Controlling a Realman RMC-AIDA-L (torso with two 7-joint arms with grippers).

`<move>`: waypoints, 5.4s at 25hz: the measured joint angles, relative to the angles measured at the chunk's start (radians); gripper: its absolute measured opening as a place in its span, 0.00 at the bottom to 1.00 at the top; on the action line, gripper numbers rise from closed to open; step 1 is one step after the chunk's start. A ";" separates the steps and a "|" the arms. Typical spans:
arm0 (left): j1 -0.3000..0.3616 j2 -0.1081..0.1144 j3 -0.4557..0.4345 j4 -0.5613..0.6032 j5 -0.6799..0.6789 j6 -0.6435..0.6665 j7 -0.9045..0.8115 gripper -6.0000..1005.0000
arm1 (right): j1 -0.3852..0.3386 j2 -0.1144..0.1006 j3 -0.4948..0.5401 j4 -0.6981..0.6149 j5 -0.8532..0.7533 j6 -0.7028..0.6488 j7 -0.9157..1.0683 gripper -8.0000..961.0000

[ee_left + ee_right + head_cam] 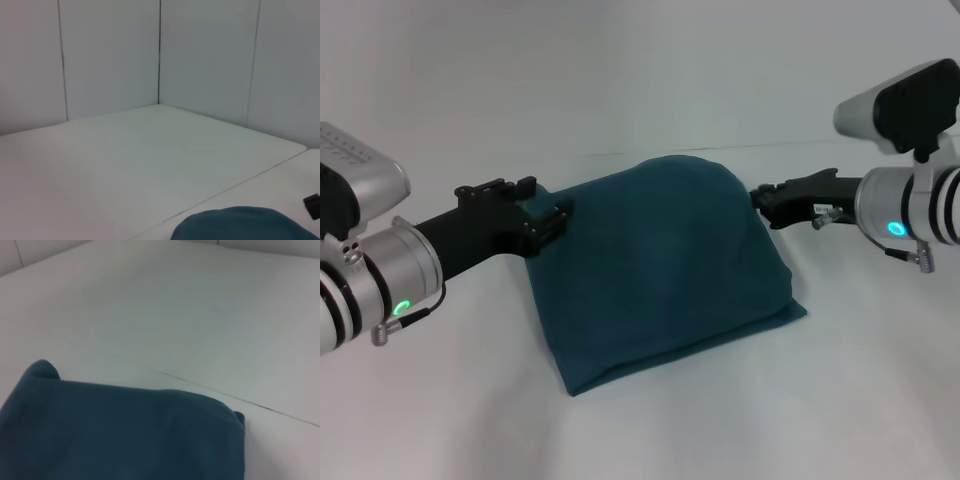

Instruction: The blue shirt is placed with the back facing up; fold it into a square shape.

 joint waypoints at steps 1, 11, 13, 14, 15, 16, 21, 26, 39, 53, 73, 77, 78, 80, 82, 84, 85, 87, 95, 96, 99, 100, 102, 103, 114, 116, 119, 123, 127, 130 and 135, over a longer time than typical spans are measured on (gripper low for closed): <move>0.000 0.000 -0.002 0.001 0.000 0.007 0.000 0.54 | 0.003 0.000 -0.004 0.009 0.000 0.009 -0.004 0.13; 0.008 0.000 -0.006 0.002 0.000 0.038 -0.004 0.54 | 0.041 0.002 -0.010 0.090 0.004 0.070 -0.043 0.14; 0.008 0.000 -0.006 0.002 0.000 0.039 -0.004 0.54 | 0.031 0.003 -0.013 0.076 0.006 0.061 -0.036 0.15; 0.009 0.000 -0.006 0.001 0.000 0.039 -0.004 0.54 | 0.022 0.003 -0.013 0.064 0.006 0.053 -0.027 0.15; 0.009 0.000 -0.007 0.001 0.000 0.039 -0.004 0.54 | 0.015 0.002 -0.013 0.054 0.006 0.045 -0.018 0.15; 0.009 0.000 -0.007 -0.001 0.000 0.039 -0.004 0.54 | 0.008 0.002 -0.013 0.043 0.005 0.037 -0.005 0.15; 0.008 0.000 -0.008 -0.008 0.000 0.039 0.000 0.54 | -0.023 -0.002 -0.014 -0.029 -0.047 -0.001 0.091 0.18; 0.008 0.000 -0.008 -0.009 0.000 0.039 0.000 0.54 | -0.044 0.003 -0.072 -0.119 -0.198 -0.020 0.274 0.33; 0.004 0.000 -0.006 -0.022 0.000 0.039 0.000 0.54 | -0.039 0.004 -0.211 -0.353 -0.642 -0.260 0.810 0.63; 0.000 0.000 -0.002 -0.043 0.000 0.031 0.011 0.54 | -0.075 0.003 -0.253 -0.380 -0.580 -0.299 0.820 0.62; -0.002 0.000 -0.002 -0.060 0.000 0.029 0.015 0.54 | -0.144 0.004 -0.257 -0.453 -0.532 -0.306 0.815 0.61; -0.002 0.000 -0.003 -0.062 0.000 0.030 0.015 0.54 | -0.141 0.003 -0.260 -0.427 -0.530 -0.295 0.814 0.59; -0.002 0.000 -0.004 -0.062 0.000 0.030 0.016 0.54 | -0.139 0.003 -0.260 -0.420 -0.530 -0.292 0.812 0.58; -0.002 0.000 -0.004 -0.063 0.000 0.030 0.017 0.54 | -0.136 0.004 -0.261 -0.407 -0.528 -0.284 0.807 0.56; -0.002 0.000 -0.005 -0.065 0.000 0.030 0.017 0.54 | -0.134 0.005 -0.263 -0.395 -0.518 -0.274 0.796 0.55; -0.002 0.000 -0.006 -0.066 0.000 0.030 0.018 0.54 | -0.133 0.004 -0.264 -0.383 -0.498 -0.267 0.780 0.53; -0.002 0.000 -0.006 -0.067 0.000 0.030 0.018 0.54 | -0.133 0.004 -0.265 -0.378 -0.488 -0.266 0.773 0.52; -0.002 0.000 -0.006 -0.068 0.000 0.029 0.018 0.54 | -0.131 0.004 -0.265 -0.368 -0.476 -0.260 0.761 0.51; -0.002 0.000 -0.006 -0.068 0.000 0.030 0.025 0.54 | -0.129 0.004 -0.278 -0.357 -0.466 -0.261 0.738 0.24; -0.002 0.000 -0.006 -0.068 0.000 0.030 0.026 0.54 | -0.130 0.004 -0.283 -0.357 -0.465 -0.263 0.738 0.20; -0.002 0.000 -0.006 -0.068 0.000 0.029 0.027 0.54 | -0.132 0.003 -0.304 -0.357 -0.464 -0.270 0.737 0.09; -0.002 0.000 -0.006 -0.068 0.000 0.029 0.027 0.54 | -0.132 0.003 -0.311 -0.357 -0.464 -0.274 0.737 0.08; -0.002 0.000 -0.006 -0.069 0.000 0.028 0.027 0.54 | -0.132 0.003 -0.321 -0.358 -0.463 -0.281 0.737 0.06; -0.002 0.000 -0.006 -0.069 0.000 0.028 0.027 0.54 | -0.133 0.003 -0.325 -0.360 -0.463 -0.284 0.737 0.05; -0.002 0.000 -0.008 -0.070 0.000 0.027 0.029 0.54 | -0.167 0.006 -0.365 -0.429 -0.440 -0.312 0.747 0.04; -0.002 0.000 -0.008 -0.070 0.000 0.026 0.029 0.54 | -0.169 0.006 -0.371 -0.441 -0.435 -0.319 0.747 0.04; -0.002 0.000 -0.008 -0.070 0.000 0.025 0.029 0.54 | -0.170 0.006 -0.385 -0.456 -0.434 -0.330 0.754 0.04; -0.003 0.000 -0.009 -0.070 0.000 0.025 0.030 0.54 | -0.176 0.006 -0.410 -0.485 -0.434 -0.340 0.770 0.05; -0.003 0.000 -0.017 -0.070 0.000 0.025 0.031 0.54 | -0.178 0.007 -0.424 -0.515 -0.434 -0.363 0.781 0.06; -0.003 0.000 -0.020 -0.070 0.000 0.025 0.034 0.54 | -0.183 0.007 -0.441 -0.538 -0.435 -0.376 0.796 0.07; -0.003 0.000 -0.028 -0.070 0.000 0.025 0.041 0.54 | -0.201 0.006 -0.457 -0.576 -0.447 -0.386 0.819 0.09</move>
